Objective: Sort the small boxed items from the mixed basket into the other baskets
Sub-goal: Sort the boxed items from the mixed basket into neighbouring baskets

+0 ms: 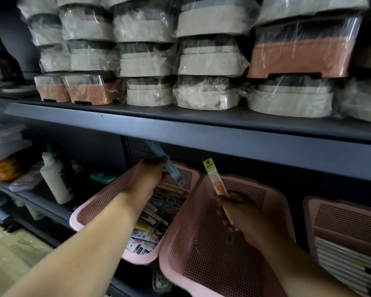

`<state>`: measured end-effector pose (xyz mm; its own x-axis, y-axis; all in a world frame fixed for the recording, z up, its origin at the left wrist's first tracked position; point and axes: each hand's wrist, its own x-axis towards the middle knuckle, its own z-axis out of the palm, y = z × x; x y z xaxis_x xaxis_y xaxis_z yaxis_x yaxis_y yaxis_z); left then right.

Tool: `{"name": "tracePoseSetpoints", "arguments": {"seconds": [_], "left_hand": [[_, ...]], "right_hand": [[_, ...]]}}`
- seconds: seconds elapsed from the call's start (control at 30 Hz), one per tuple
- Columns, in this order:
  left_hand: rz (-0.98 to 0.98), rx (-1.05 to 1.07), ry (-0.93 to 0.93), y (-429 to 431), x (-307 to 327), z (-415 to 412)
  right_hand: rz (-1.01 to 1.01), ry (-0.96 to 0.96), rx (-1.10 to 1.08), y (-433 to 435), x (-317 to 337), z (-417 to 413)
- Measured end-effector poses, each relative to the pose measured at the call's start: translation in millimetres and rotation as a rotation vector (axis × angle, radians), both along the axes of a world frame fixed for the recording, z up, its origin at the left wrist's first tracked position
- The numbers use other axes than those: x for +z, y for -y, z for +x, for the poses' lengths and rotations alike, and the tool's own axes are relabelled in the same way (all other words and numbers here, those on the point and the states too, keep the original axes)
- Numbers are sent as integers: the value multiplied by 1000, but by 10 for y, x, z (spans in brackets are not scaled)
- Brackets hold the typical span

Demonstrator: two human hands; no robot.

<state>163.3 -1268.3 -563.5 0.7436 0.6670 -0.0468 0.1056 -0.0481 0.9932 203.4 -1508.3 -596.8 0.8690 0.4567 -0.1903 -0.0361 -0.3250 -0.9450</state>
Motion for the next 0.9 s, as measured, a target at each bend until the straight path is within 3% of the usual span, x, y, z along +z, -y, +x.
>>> {"name": "tracePoseSetpoints", "arguments": {"seconds": [0.1,0.17,0.3,0.53,0.8,0.9], "left_hand": [[-207,57,-6,-318,-139,145],[-308,-1,-146,-427,-359,149],[-121,-111,-474,-539,-879,30],[87,-63,-297,-281,-592,-66],[175,-492,-97,719,-10,-362],[221,-431,-21,839,-82,-295]], "right_hand": [[2,2,4,22,-8,21],[-4,6,7,23,-17,26],[-33,24,18,36,-12,34],[17,-27,-11,35,34,7],[143,-81,67,-66,190,-203],[152,-88,90,-90,196,-224]]}}
